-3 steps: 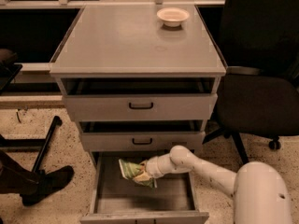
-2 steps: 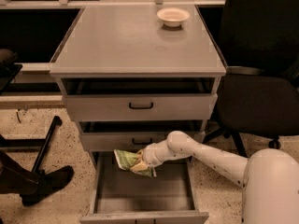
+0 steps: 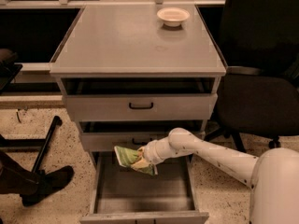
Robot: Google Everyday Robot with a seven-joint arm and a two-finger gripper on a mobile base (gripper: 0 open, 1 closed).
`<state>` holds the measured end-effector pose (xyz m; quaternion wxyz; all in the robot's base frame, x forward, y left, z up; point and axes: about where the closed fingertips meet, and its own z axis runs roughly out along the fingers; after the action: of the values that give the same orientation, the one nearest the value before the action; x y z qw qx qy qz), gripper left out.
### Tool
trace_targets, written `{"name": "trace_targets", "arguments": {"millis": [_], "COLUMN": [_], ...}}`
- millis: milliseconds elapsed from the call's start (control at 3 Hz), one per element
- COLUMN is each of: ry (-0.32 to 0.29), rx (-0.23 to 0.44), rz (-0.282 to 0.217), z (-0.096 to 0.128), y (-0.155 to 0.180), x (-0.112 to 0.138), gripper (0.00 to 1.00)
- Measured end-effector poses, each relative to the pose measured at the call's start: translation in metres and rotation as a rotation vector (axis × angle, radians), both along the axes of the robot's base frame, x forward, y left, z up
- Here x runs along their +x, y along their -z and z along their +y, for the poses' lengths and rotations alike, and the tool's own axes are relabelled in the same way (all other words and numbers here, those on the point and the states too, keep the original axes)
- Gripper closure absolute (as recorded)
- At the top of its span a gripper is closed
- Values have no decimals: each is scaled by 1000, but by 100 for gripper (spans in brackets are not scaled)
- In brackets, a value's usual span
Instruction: Pick green jalapeno chip bag from bottom drawer and place on counter
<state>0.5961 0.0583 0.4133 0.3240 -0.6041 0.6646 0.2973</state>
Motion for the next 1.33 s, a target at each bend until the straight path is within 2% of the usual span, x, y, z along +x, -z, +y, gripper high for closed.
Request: {"name": "trace_targets", "arguments": {"millis": [333, 667, 1000, 1333], "ry": [10, 8, 1, 4], "rx": [-15, -75, -134, -156], "rz": [-44, -98, -178, -237], "z": [-1, 11, 21, 20], "y": [-61, -125, -201, -234], "x": [-8, -28, -38, -33], "gripper": [100, 100, 100, 100]}}
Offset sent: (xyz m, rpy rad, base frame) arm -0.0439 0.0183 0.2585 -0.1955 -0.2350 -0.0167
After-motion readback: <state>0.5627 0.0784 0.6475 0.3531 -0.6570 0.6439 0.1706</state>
